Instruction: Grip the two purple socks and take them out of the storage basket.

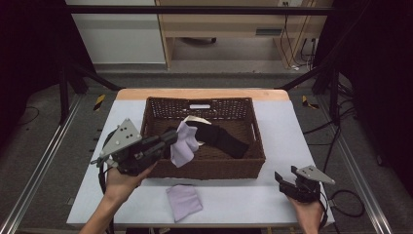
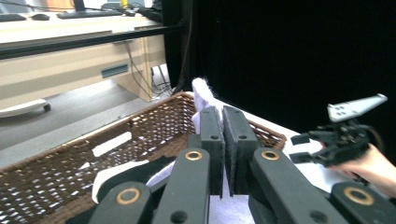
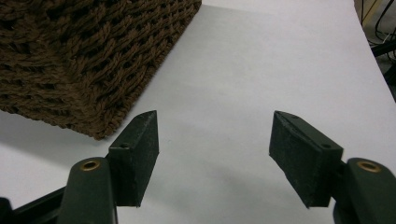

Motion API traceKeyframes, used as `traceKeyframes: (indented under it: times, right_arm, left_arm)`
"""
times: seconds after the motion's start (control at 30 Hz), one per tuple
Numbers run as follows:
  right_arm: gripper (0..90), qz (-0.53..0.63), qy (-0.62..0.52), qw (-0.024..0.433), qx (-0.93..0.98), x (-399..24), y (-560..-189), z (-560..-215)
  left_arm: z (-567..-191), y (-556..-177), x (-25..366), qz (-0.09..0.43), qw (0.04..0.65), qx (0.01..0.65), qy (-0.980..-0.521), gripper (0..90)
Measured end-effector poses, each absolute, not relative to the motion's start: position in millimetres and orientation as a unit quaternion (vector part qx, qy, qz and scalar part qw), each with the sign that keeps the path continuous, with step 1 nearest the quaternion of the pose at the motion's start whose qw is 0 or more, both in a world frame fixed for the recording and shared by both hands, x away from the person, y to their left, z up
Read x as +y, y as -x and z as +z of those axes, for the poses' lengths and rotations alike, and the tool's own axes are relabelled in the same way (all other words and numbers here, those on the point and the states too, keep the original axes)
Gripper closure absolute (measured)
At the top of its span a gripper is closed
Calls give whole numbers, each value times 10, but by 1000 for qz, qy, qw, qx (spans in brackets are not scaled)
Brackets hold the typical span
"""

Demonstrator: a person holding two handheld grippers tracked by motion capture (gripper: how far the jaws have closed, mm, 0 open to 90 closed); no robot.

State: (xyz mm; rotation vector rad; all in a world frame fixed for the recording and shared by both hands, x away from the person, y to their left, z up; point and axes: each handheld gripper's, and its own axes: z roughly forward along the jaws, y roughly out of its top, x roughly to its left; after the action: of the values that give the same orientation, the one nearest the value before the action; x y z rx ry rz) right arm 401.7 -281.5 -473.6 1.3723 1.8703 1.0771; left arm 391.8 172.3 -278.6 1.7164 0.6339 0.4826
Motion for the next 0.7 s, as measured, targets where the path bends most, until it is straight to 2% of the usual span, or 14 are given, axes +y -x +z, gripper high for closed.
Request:
traceKeyframes:
  times: [0.33,0.7]
  right_arm:
    - [332,402,-515,287,700,-2808,-4017,-4738]
    - [331,401,-515,287,701,-2809,-4015,-4741]
  left_arm:
    - [-3015,-3598,1709,178,574,252,-759,861]
    - [-3606,-3647,1693,135,525,289,-789,861]
